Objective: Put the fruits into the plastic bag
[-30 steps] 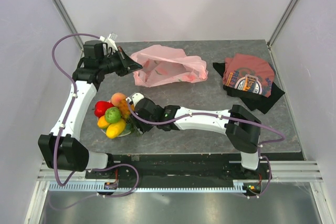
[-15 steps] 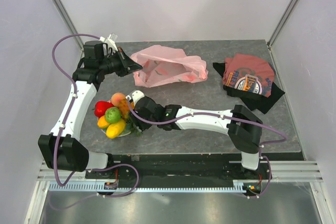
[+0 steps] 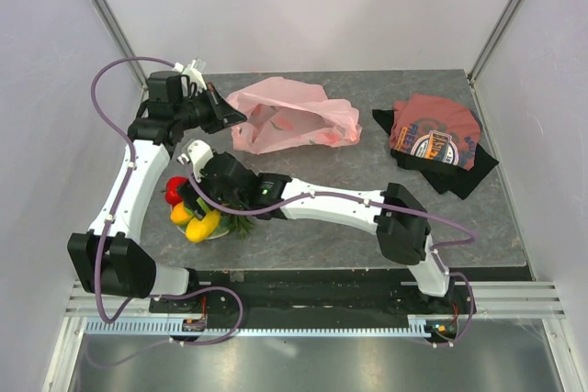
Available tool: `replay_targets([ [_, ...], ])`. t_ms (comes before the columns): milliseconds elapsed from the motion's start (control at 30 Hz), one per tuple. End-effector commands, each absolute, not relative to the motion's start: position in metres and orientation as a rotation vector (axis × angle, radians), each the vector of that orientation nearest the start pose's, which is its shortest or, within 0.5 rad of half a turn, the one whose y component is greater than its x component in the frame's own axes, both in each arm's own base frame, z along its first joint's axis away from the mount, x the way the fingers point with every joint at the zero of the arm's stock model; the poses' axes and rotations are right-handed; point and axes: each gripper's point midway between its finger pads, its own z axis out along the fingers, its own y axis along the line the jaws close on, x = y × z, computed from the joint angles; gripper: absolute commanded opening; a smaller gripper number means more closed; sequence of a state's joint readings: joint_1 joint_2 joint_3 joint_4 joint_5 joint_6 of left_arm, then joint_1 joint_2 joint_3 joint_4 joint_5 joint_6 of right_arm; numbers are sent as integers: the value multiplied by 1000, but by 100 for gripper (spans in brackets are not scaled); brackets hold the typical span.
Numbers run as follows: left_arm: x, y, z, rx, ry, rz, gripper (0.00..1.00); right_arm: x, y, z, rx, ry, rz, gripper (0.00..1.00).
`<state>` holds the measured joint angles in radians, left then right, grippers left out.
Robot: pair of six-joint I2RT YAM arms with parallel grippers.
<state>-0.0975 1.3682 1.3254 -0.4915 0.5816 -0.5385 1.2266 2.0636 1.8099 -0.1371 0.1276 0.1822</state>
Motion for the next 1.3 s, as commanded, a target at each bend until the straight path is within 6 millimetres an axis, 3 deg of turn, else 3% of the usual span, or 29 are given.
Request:
replay_targets([
  [0, 365, -144, 300, -22, 2109, -922, 2, 222, 588, 211, -1035, 1729, 777, 89],
  [233, 357, -144, 296, 21, 2128, -920, 2, 214, 602, 199, -1148, 1686, 815, 98],
  [467, 350, -145, 292, 51, 2145, -924, 2, 216, 603, 170, -1206, 1720, 786, 98],
  [800, 343, -145, 292, 59, 2150, -928, 2, 230, 602, 150, -1253, 1708, 670, 98],
  [1267, 342, -145, 294, 60, 2147, -928, 2, 237, 600, 139, -1286, 1691, 595, 97],
])
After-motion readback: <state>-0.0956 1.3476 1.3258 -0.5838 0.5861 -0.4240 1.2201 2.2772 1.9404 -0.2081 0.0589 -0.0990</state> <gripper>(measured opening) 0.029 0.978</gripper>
